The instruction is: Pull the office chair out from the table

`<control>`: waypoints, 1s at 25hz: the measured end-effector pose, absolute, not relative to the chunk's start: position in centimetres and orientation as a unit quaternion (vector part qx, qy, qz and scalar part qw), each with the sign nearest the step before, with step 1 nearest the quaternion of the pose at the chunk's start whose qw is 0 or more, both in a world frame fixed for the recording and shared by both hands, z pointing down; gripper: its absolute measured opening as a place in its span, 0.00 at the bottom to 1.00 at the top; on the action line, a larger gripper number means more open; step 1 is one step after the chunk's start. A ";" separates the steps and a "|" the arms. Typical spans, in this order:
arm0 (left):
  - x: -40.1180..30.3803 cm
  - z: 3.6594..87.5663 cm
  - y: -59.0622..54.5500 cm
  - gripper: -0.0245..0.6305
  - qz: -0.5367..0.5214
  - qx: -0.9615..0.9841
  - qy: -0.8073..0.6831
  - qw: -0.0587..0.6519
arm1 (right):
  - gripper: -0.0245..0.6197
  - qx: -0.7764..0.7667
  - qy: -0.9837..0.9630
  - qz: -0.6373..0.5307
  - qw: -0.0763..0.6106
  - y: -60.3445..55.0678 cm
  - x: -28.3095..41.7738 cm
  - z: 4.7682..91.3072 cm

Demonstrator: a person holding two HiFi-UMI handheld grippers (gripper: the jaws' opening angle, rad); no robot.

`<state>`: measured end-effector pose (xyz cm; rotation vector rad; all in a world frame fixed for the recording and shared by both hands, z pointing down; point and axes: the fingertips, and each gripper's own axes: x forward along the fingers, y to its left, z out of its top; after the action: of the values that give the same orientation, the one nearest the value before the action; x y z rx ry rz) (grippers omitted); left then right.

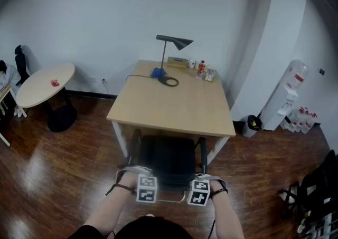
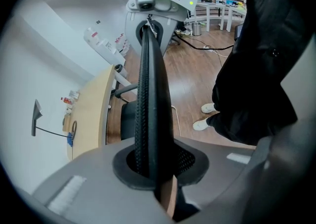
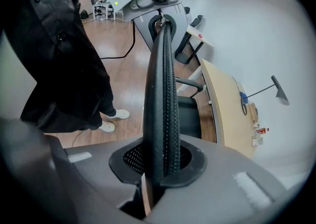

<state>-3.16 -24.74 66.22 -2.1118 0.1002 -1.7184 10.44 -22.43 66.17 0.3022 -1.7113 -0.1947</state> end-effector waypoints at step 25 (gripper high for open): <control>-3.7 66.5 -20.0 0.11 -0.623 -0.756 0.043 0.196 | 0.14 0.133 -0.753 -0.083 0.640 -17.7 9.9 66.4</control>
<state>-3.75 -19.98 66.54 -2.1184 0.1199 -1.7453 9.86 -17.73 66.43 0.3025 -1.7166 -0.1885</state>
